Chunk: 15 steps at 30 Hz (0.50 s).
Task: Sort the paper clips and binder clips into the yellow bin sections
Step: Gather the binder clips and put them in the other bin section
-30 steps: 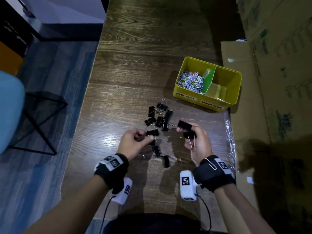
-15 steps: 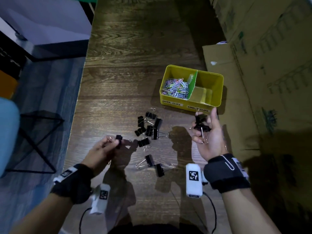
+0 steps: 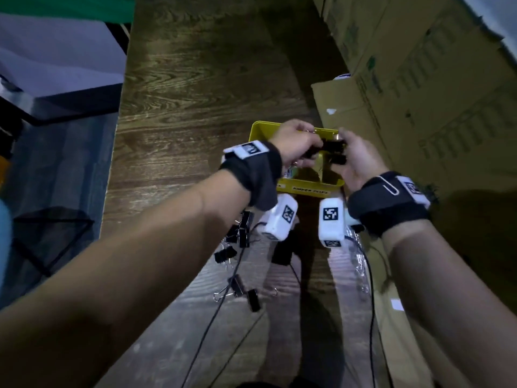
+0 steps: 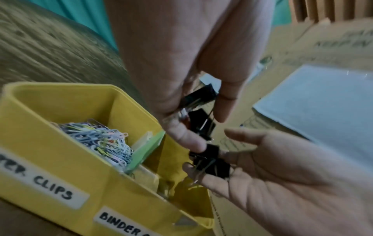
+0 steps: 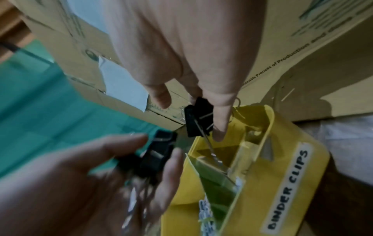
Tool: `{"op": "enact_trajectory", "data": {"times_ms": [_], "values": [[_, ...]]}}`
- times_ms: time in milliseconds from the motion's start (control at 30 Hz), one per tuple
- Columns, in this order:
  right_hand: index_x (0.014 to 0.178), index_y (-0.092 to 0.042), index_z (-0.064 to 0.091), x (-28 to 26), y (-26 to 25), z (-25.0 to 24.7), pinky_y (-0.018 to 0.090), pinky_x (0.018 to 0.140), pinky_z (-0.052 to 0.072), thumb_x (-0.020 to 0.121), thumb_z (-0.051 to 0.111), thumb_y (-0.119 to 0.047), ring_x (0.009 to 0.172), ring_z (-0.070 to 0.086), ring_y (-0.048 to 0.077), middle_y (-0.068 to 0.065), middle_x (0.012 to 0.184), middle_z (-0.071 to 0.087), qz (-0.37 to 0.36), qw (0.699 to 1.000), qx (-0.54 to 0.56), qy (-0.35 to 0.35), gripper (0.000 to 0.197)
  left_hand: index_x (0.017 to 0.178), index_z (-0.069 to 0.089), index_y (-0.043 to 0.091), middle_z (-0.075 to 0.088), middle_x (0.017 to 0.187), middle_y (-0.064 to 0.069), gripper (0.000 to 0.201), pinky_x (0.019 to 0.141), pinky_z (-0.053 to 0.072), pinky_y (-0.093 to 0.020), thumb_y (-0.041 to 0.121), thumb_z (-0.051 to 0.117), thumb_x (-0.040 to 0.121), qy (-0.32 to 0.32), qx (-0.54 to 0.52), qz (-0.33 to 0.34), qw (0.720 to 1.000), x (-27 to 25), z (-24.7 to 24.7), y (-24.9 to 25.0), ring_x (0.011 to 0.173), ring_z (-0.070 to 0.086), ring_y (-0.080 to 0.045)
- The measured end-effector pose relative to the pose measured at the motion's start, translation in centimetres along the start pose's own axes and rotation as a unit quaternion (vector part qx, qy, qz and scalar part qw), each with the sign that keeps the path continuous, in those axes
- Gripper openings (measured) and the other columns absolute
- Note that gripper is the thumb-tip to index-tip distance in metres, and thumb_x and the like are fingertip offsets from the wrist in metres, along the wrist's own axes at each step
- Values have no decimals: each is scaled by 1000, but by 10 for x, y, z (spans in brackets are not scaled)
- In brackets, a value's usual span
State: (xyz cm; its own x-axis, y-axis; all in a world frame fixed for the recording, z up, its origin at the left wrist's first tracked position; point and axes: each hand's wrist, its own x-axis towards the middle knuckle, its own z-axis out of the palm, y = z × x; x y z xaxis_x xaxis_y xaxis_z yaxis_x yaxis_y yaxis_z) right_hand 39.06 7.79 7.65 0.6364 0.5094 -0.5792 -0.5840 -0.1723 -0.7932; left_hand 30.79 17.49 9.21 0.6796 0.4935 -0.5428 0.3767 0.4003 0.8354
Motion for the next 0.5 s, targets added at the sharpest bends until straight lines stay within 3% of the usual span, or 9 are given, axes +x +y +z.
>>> {"op": "enact_trajectory", "data": {"times_ms": [67, 133, 200, 267, 367, 433, 500], "values": [[120, -4, 54, 4, 3, 4, 48, 92, 50, 97, 46, -29, 98, 64, 29, 19, 113, 64, 8, 1000, -26, 6, 35, 110, 47, 12, 58, 102, -16, 33, 63, 49, -34, 4, 63, 81, 5, 38, -10, 999, 15, 11, -2, 78, 59, -26], [128, -10, 50, 8, 7, 4, 53, 97, 46, 97, 44, -31, 110, 59, 31, 16, 123, 60, 14, 995, -98, 15, 38, 126, 45, 17, 57, 120, -12, 51, 87, 51, -40, 16, 67, 80, -7, 115, -21, 993, 23, 12, -5, 104, 57, -27], [138, -19, 41, 11, 9, -1, 51, 97, 47, 97, 43, -30, 118, 52, 29, 11, 134, 52, -3, 976, -214, 27, 43, 133, 43, 18, 57, 124, -11, 55, 95, 47, -40, 18, 65, 82, -13, 162, -5, 987, 23, 7, -8, 110, 55, -25], [140, -23, 41, 12, 10, -9, 44, 96, 50, 96, 45, -25, 117, 55, 24, 6, 134, 53, -72, 945, -313, 60, 44, 127, 50, 16, 61, 116, -10, 44, 88, 49, -36, 14, 62, 85, -4, 150, 26, 988, 16, -3, -12, 101, 59, -21], [138, -20, 44, 11, 15, -19, 37, 107, 38, 92, 55, -17, 129, 45, 25, 8, 139, 48, -194, 860, -448, 146, 47, 108, 60, 10, 63, 98, -8, 21, 76, 53, -32, 5, 57, 87, 18, 107, 59, 992, -5, -24, -23, 84, 61, -17], [145, -21, 30, 14, 25, -24, 40, 109, 32, 89, 59, -14, 135, 34, 30, 15, 146, 37, -151, 847, -491, 134, 63, 98, 61, 7, 62, 87, -7, 11, 67, 53, -30, 3, 56, 88, 17, 100, 60, 993, -19, -40, -33, 76, 61, -18], [145, -24, 27, 15, 41, -27, 41, 102, 38, 89, 56, -12, 128, 43, 33, 16, 139, 46, -75, 861, -497, 79, 65, 94, 59, 5, 61, 80, -8, 5, 59, 51, -29, 6, 56, 90, 16, 114, 54, 992, -35, -59, -47, 68, 60, -18]]}}
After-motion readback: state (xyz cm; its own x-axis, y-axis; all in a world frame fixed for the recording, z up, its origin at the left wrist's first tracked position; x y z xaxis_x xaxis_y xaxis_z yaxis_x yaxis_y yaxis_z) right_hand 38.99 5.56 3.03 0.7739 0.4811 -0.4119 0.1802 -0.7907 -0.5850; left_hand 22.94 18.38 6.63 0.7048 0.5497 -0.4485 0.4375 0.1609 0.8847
